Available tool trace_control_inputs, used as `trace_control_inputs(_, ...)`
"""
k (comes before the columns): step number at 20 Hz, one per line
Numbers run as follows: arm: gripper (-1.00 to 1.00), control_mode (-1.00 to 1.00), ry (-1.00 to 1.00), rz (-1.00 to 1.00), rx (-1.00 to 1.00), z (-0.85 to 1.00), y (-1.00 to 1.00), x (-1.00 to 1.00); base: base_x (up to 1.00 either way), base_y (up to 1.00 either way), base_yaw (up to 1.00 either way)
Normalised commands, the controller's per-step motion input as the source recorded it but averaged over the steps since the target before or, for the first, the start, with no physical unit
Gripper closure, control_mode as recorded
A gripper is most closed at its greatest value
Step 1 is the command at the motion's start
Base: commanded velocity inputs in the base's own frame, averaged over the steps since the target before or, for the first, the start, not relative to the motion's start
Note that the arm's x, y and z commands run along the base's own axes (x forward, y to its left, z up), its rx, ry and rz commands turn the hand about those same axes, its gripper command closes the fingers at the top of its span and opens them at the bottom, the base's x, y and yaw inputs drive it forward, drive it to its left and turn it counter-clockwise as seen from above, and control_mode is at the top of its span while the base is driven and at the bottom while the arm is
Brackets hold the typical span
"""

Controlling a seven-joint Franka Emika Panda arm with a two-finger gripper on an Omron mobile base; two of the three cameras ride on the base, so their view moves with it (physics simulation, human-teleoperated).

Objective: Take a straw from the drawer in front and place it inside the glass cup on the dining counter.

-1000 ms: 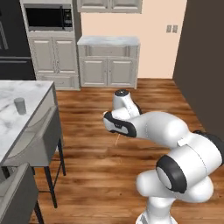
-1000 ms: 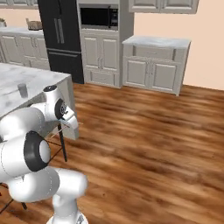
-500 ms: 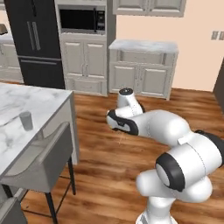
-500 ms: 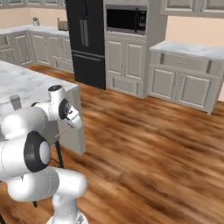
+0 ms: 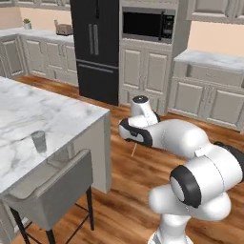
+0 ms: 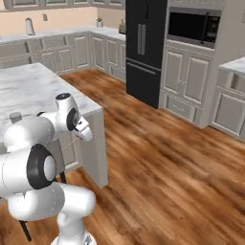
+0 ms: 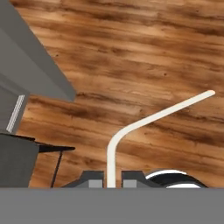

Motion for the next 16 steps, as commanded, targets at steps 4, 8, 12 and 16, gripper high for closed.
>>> trace_control_inputs(4,1.00,1.00,0.00,0.00,0.00,0.00,0.00,0.00,0.92,-0.23,0.60)
trace_control_inputs(8,1.00,1.00,0.00,0.00,0.00,0.00,0.00,0.00,0.84,-0.19,0.60)
trace_control_inputs(12,1.00,1.00,0.00,0.00,0.00,0.00,0.00,0.00,0.81,-0.22,0.59)
trace_control_inputs(16,1.00,1.00,0.00,0.00,0.00,0.00,0.00,0.00,0.79,-0.28,0.58)
